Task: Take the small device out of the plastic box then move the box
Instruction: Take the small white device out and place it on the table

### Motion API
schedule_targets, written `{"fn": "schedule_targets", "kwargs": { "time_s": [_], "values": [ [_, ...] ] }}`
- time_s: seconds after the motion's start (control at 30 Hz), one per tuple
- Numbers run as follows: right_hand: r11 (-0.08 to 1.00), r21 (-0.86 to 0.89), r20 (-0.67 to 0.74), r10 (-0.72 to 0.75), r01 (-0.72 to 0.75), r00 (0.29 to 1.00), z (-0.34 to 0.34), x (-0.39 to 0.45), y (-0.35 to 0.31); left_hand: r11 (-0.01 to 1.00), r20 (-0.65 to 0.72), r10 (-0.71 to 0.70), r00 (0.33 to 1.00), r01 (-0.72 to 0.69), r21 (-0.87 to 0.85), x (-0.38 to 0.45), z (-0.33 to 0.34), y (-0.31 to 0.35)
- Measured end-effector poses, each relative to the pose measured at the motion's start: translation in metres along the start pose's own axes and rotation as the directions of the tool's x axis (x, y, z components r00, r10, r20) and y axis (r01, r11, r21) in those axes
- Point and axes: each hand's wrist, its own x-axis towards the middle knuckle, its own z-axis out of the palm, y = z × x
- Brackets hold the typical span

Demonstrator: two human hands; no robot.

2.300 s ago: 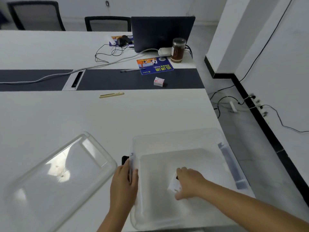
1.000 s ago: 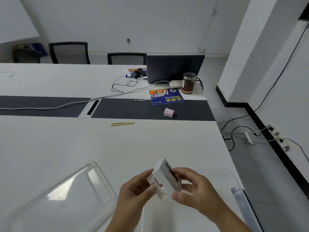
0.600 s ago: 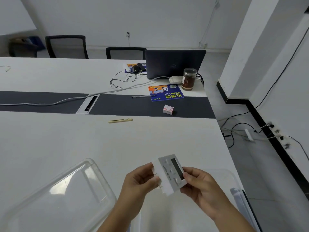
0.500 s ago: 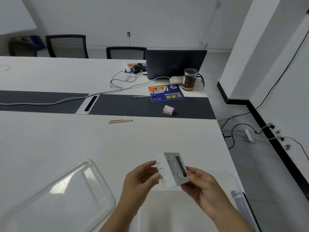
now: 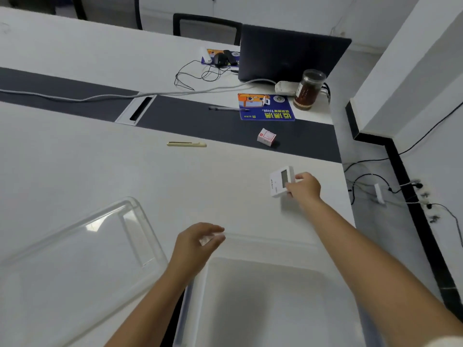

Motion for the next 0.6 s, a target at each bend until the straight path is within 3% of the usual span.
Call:
{"fn": "schedule_targets", "kwargs": {
  "time_s": [0.17, 0.6],
  "values": [
    [0.992, -0.126, -0.04, 0.009, -0.014, 0.999, 0.033, 0.035, 0.004, 1.0, 0.008, 0.013, 1.0, -0.013, -0.018, 0.002, 0.001, -0.004],
    [0.995, -0.094, -0.02, -0.023, 0.021, 1.0, 0.06, 0.058, 0.005, 0.999, -0.008, 0.046, 0.999, -0.046, -0.005, 0.003, 0.001, -0.007]
  ]
}}
